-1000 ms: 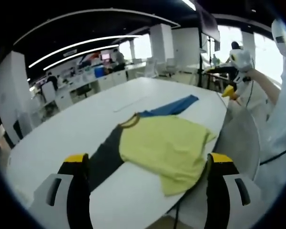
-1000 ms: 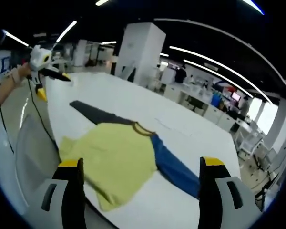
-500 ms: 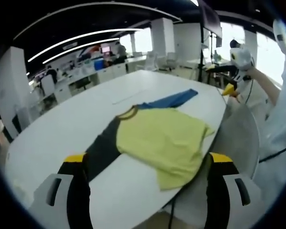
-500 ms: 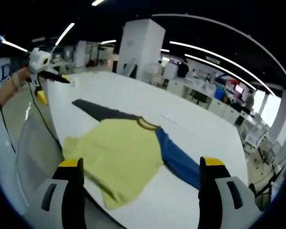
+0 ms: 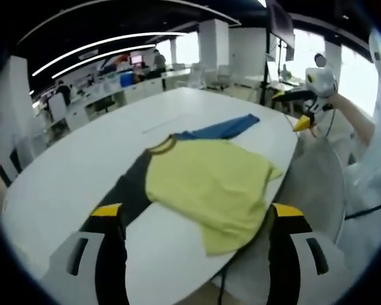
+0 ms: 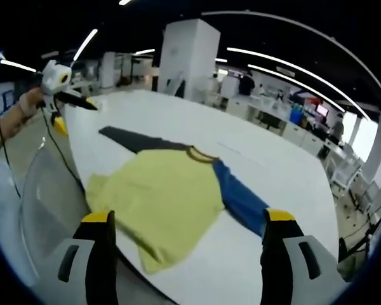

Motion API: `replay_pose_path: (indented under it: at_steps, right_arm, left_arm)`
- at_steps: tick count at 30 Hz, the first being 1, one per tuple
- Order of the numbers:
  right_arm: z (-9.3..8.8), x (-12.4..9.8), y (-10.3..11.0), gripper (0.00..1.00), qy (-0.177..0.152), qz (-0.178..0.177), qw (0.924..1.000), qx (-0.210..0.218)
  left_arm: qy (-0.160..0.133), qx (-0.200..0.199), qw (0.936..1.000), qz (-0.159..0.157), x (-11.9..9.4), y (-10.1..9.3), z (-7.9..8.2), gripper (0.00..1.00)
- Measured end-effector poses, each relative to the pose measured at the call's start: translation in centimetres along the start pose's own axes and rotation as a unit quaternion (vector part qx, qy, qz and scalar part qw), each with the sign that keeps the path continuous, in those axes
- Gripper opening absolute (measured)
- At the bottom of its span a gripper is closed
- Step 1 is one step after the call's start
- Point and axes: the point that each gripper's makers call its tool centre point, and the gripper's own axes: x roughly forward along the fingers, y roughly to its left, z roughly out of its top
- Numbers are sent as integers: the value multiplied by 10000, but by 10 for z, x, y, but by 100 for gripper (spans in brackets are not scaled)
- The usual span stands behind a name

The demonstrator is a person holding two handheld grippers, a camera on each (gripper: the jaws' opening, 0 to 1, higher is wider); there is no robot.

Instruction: Fold the garment on the visible template until the final outline fits inside the template.

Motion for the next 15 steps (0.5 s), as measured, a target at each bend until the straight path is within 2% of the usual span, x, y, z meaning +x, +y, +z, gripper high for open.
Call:
replay_pose_path:
  at_steps: [4, 15]
  right_arm:
    - [-4, 5, 3, 83, 40, 117, 9999, 40]
    - [-12, 20, 7, 61, 174, 393, 9989, 188]
  left_arm:
    - [109, -92, 9998, -111, 7, -2, -6, 87]
    - [239, -285, 9987, -345, 24, -6, -17, 72]
